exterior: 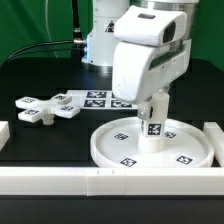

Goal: Assemble round table

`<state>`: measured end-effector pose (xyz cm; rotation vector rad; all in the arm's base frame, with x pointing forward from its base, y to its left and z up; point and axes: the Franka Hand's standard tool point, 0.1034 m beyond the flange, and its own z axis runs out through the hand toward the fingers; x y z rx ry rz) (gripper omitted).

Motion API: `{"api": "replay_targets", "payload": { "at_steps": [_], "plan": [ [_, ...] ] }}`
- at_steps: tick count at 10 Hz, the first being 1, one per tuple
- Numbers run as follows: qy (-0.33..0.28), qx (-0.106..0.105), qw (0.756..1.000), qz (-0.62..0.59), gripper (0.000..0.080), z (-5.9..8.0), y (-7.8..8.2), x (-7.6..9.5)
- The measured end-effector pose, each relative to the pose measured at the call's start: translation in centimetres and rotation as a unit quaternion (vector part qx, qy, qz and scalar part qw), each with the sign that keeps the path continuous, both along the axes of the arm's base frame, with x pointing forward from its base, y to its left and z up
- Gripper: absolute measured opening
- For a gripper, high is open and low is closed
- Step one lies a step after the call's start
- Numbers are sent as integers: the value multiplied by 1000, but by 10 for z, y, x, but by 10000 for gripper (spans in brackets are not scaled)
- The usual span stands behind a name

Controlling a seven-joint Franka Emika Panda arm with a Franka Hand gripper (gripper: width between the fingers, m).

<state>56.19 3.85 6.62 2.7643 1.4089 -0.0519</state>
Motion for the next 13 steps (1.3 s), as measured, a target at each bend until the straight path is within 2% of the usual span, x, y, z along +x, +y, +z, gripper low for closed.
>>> {"api": "replay_targets", "payload": {
  "at_steps": [3, 6, 9, 13],
  "plan": [
    [-4, 0, 996, -87, 409, 0, 0, 0],
    [-7, 4, 972, -237, 409, 0, 1, -2],
    [-4, 11, 926, -377, 409, -1, 1, -3],
    [-4, 16, 867, -497, 409, -1, 1, -3]
  ]
}}
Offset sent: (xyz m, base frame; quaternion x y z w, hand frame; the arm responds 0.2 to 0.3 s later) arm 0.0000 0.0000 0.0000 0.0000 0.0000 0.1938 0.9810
